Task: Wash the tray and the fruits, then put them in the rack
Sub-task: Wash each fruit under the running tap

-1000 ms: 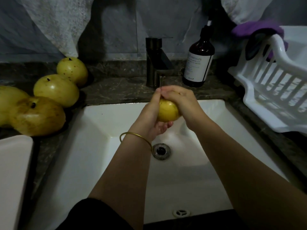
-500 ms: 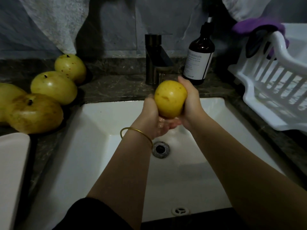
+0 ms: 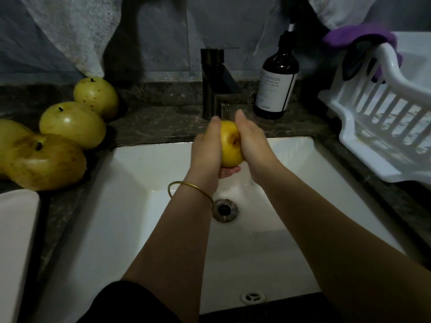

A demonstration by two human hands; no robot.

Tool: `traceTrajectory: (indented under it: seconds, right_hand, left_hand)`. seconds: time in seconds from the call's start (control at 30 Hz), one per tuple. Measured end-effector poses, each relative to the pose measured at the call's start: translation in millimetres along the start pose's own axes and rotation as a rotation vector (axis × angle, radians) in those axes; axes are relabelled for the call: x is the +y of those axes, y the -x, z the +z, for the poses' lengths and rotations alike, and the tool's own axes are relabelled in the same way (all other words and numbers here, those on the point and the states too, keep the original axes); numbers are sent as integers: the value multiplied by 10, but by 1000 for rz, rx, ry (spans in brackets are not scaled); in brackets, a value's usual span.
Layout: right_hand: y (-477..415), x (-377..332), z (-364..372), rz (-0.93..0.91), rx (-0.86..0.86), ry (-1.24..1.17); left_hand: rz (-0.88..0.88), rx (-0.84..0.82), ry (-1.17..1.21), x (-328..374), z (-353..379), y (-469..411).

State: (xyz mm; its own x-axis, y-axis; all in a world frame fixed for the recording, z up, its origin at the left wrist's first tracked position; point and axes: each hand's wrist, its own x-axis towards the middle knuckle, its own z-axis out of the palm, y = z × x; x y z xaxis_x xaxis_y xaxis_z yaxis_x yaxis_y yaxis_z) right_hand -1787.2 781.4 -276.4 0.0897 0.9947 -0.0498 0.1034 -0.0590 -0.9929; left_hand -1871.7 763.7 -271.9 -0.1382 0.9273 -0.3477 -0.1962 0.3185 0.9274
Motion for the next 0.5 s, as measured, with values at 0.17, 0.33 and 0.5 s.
traceTrajectory:
  seconds: [0.17, 0.33, 0.5]
  right_hand:
    - [15, 36, 34, -99, -151, 53]
    - [-8, 57, 9, -71, -273, 11]
    - [9, 18, 16, -6, -255, -134]
  left_hand:
    - [-194, -20, 185, 7, -97, -7]
    - [-280, -56, 287, 31, -127, 44]
    - [-264, -47, 310, 44, -100, 75]
